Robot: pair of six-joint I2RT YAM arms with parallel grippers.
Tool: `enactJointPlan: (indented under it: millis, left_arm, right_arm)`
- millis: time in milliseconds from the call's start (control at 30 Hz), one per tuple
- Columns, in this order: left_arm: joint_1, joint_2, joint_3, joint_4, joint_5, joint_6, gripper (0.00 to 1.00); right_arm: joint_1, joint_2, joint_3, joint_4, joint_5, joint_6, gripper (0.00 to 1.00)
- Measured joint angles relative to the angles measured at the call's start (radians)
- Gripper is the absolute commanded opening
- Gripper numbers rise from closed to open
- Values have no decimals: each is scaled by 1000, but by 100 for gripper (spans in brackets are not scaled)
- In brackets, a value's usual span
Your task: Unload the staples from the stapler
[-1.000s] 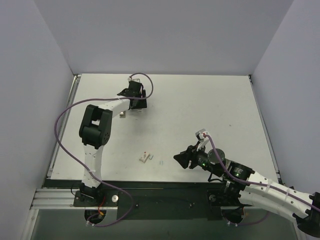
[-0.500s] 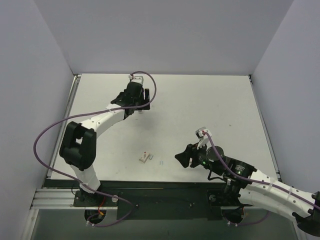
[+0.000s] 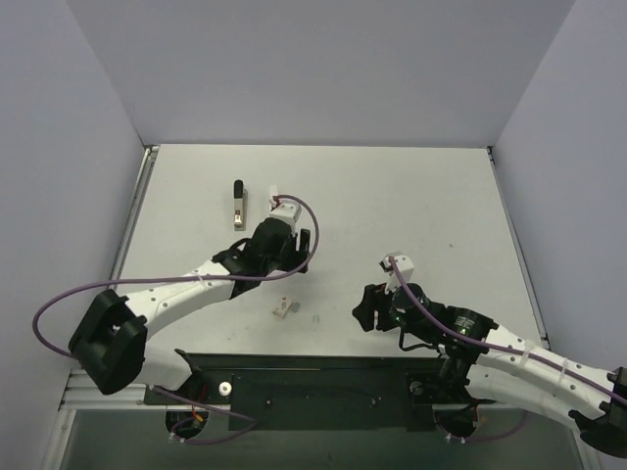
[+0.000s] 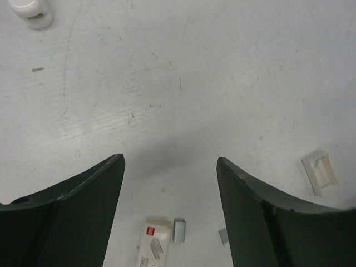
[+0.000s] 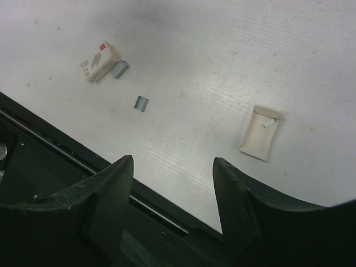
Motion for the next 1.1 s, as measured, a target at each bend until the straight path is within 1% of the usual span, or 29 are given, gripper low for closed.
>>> enactJointPlan:
  millis: [133, 300, 467, 533, 600, 633, 667, 700, 733, 767, 800, 833, 933, 1100]
  left_arm:
    - [-32, -149, -121, 36, 5, -37, 77]
    - [-82, -307, -253, 98, 9, -85, 77]
    - [-111, -351, -320, 142, 27, -116, 77]
    - [-116, -351, -339, 154, 36, -124, 76]
    - [-124, -351, -355, 164, 46, -128, 77]
    - [-129, -351, -362, 169, 51, -129, 77]
    - [-132, -351, -367, 174, 57, -130, 77]
    - [-135, -351, -370, 177, 60, -130, 76]
    - [-136, -351, -373, 184, 64, -130, 77]
    - [-137, -351, -377, 191, 69, -130, 77]
    - [-139, -351, -380, 199, 75, -130, 77]
    - [-141, -351, -383, 205, 78, -130, 77]
    - [-145, -351, -393, 216, 87, -130, 77]
    - [-147, -352, -409, 224, 97, -130, 77]
  right_arm:
    - [0, 18, 0, -64, 26, 42, 54]
    - [1, 69, -2, -158, 102, 113, 55]
    - [-11, 84, -13, -222, 177, 186, 56]
    - [-38, 87, -18, -235, 198, 212, 53]
    - [-71, 95, -18, -245, 216, 231, 48]
    - [-83, 101, -18, -247, 224, 238, 41]
    - [-99, 111, -18, -248, 232, 246, 37]
    - [-113, 124, -18, -248, 241, 250, 27]
    - [-127, 137, -18, -248, 246, 256, 21]
    - [-142, 151, -18, -247, 250, 257, 7]
    - [-158, 166, -18, -246, 251, 261, 1]
    - [-175, 179, -18, -244, 253, 261, 0]
    - [-229, 222, -18, -224, 244, 267, 0]
    - [-293, 307, -26, -143, 225, 267, 0]
